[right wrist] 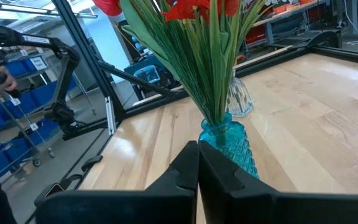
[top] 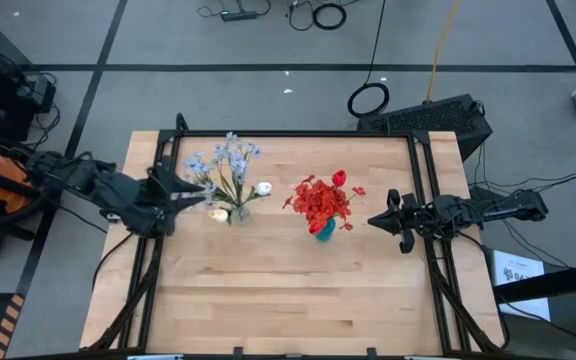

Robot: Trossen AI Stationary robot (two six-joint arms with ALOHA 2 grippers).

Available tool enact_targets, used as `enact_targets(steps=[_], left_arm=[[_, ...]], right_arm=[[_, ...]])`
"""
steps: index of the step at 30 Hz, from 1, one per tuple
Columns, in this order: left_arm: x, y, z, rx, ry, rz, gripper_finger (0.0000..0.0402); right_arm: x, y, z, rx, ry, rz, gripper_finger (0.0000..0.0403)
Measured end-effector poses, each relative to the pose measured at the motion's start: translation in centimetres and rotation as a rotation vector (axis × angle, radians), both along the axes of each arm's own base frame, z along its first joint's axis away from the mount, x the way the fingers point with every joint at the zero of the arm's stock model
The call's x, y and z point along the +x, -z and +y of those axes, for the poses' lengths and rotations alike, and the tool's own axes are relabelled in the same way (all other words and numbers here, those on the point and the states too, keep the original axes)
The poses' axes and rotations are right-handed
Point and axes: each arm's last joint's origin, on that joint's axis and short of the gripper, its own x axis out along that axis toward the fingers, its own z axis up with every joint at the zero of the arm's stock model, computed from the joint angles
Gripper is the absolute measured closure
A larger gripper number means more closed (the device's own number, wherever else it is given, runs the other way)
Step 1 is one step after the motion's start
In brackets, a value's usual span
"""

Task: Sort flowers into vase by color
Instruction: Put the yellow tulip into the transparent vase, then return to Home Position

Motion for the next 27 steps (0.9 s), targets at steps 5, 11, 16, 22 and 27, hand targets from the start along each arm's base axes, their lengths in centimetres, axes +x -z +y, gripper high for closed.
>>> enact_targets(steps=[5, 11, 16, 22, 27], left_arm=[[-2.9, -1.2, 0.9, -0.098, 0.069, -0.125, 0.0285], [-5.2, 0.4, 1.7, -0.168, 0.121, -0.216, 0.0286], [-5.0, 4.1, 0.9, -0.245, 0.322, -0.217, 0.0286], [-4.6, 9.2, 0.3, -0.355, 0.373, -0.11, 0.0286], [-3.3, 11.9, 0.1, -0.329, 0.294, -0.18, 0.0286]], right_arm=[[0.0, 0.0, 0.0, 0.0, 0.0, 0.0, 0.0403], [0.0, 0.0, 0.0, 0.0, 0.0, 0.0, 0.0403], [0.0, 0.0, 0.0, 0.0, 0.0, 0.001, 0.0403], [0.0, 0.0, 0.0, 0.0, 0.0, 0.0, 0.0403], [0.0, 0.0, 0.0, 0.0, 0.0, 0.001, 0.0403]])
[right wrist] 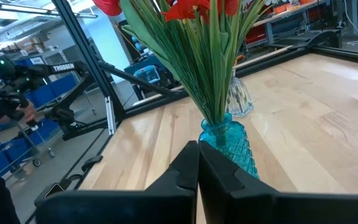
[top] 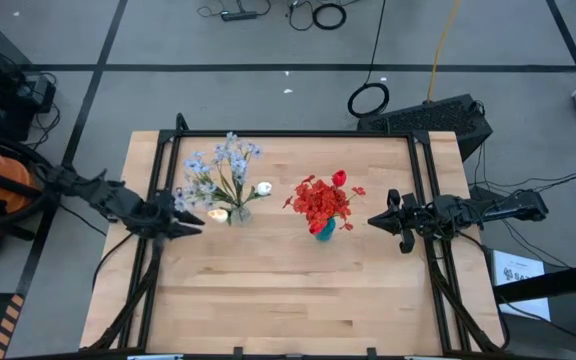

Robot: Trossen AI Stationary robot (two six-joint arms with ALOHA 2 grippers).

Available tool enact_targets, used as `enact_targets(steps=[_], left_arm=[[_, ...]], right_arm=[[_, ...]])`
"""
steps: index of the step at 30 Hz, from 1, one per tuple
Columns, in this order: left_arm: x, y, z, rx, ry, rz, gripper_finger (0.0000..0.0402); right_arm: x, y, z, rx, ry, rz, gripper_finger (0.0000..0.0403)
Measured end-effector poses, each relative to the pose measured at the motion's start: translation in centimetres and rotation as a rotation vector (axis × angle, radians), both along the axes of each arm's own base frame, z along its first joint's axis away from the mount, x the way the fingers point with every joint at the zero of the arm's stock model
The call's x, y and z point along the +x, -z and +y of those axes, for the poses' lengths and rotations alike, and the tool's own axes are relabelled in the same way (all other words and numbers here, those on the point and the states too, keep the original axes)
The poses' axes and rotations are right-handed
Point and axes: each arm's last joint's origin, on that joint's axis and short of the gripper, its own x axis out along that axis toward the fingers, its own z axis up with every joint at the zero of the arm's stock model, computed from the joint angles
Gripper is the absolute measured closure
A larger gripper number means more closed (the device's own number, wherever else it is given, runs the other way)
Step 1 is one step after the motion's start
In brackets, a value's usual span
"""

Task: Sort flowers into vase by color
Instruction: Return to Home Position

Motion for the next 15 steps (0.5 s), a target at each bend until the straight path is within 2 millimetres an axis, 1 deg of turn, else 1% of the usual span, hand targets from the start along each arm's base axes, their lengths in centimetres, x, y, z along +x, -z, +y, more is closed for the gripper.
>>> enact_targets(steps=[4, 8, 13, 15], left_arm=[[0.6, 2.0, -0.2, 0.037, -0.01, -0.027, 0.029], [0.7, 3.7, 0.0, 0.067, -0.045, -0.025, 0.032], [0.4, 4.3, 0.6, 0.175, -0.069, -0.132, 0.0387], [0.3, 4.3, 0.8, 0.207, -0.083, -0.163, 0.0394]], right_arm=[[0.0, 0.0, 0.0, 0.0, 0.0, 0.0, 0.0403], [0.0, 0.0, 0.0, 0.0, 0.0, 0.0, 0.0403], [0.0, 0.0, 0.0, 0.0, 0.0, 0.0, 0.0403], [0.0, 0.0, 0.0, 0.0, 0.0, 0.0, 0.0403]])
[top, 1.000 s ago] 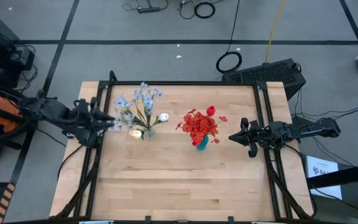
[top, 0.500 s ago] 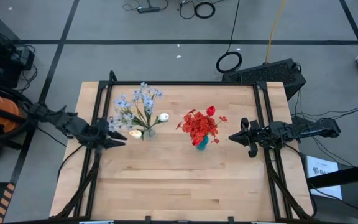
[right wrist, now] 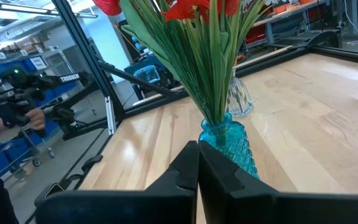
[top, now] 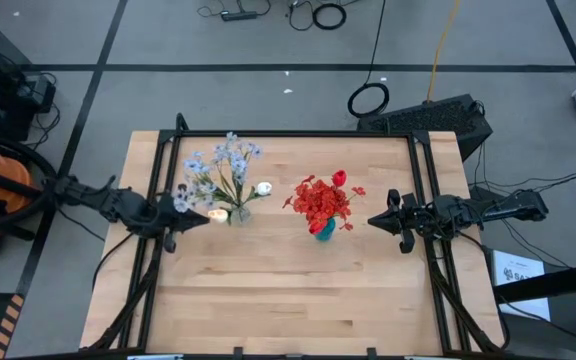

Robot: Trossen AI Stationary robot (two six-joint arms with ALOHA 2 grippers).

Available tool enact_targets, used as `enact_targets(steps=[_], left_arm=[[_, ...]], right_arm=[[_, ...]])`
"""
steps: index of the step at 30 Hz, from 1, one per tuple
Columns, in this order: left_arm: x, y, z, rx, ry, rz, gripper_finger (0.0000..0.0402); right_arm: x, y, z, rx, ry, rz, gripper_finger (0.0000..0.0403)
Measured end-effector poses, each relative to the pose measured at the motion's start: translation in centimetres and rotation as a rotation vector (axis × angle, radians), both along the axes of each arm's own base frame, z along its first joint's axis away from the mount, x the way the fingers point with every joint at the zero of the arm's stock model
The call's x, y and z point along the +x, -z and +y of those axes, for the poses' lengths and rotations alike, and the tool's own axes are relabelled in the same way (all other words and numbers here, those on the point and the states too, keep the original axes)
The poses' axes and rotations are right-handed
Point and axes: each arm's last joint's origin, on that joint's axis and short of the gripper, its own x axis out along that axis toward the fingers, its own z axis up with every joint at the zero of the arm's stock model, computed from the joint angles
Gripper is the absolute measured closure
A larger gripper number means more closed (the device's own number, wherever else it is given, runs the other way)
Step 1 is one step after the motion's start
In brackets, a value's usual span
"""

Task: Sort flowers into vase by color
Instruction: Return to Home Position

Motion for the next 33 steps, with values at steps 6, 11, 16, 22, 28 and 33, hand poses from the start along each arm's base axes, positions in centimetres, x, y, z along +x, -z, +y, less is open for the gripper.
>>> enact_targets(steps=[6, 11, 16, 22, 28, 33], left_arm=[[0.3, 1.6, 0.2, -0.001, -0.03, -0.056, 0.0398], [1.0, 3.1, 0.1, -0.022, 0.013, -0.167, 0.0399], [1.3, 3.8, 0.4, -0.025, 0.0, -0.165, 0.04], [1.4, 3.6, 1.2, 0.01, -0.058, -0.185, 0.0401], [1.5, 3.7, 2.0, 0.011, -0.051, -0.182, 0.0401], [1.5, 3.9, 2.5, 0.014, -0.07, -0.157, 0.0401]], right_arm=[[0.0, 0.0, 0.0, 0.0, 0.0, 0.0, 0.0403], [0.0, 0.0, 0.0, 0.0, 0.0, 0.0, 0.0403], [0.0, 0.0, 0.0, 0.0, 0.0, 0.0, 0.0403], [0.0, 0.0, 0.0, 0.0, 0.0, 0.0, 0.0403], [0.0, 0.0, 0.0, 0.0, 0.0, 0.0, 0.0403], [0.0, 0.0, 0.0, 0.0, 0.0, 0.0, 0.0403]])
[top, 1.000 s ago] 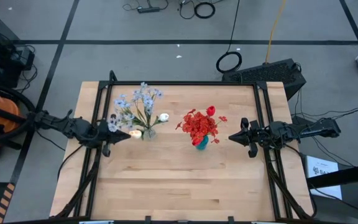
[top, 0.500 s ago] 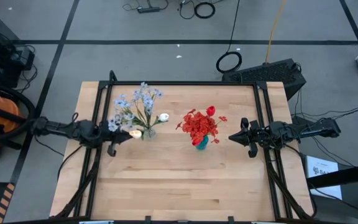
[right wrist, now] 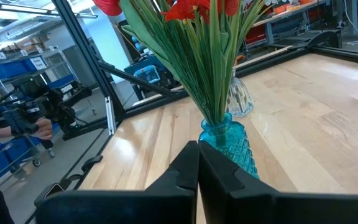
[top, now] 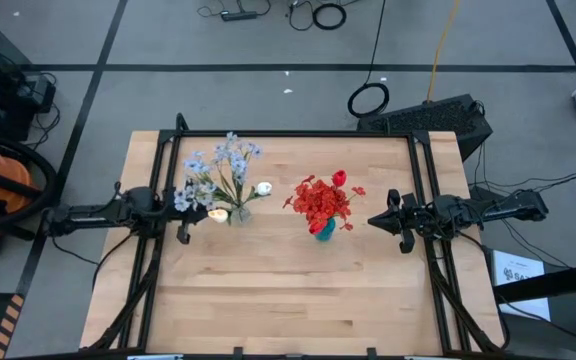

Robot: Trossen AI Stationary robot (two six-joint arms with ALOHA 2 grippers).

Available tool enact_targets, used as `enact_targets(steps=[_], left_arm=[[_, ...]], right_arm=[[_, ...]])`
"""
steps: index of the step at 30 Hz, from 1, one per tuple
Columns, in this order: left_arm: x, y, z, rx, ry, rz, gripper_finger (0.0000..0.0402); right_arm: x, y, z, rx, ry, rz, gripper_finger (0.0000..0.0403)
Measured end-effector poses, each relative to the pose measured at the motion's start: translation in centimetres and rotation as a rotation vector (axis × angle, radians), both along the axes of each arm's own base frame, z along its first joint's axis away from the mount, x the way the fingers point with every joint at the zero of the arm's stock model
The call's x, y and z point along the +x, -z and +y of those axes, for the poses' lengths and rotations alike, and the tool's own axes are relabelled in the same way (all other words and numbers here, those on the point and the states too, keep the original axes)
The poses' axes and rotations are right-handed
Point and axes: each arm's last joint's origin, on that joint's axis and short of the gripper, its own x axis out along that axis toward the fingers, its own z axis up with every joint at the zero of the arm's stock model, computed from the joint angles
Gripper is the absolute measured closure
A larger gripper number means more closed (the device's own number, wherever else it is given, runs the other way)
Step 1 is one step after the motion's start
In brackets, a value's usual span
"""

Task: Sort flowers into vase by color
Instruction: Return to Home Position

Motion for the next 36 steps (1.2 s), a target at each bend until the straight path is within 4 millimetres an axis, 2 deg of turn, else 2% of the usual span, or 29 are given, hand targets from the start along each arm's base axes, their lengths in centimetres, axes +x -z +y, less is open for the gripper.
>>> enact_targets(steps=[13, 36], left_arm=[[0.01, 0.19, 0.17, 0.002, -0.032, 0.018, 0.0383], [0.01, 0.2, 0.18, 0.001, -0.038, 0.018, 0.0379]], right_arm=[[0.0, 0.0, 0.0, 0.0, 0.0, 0.0, 0.0403], [0.0, 0.0, 0.0, 0.0, 0.0, 0.0, 0.0403]])
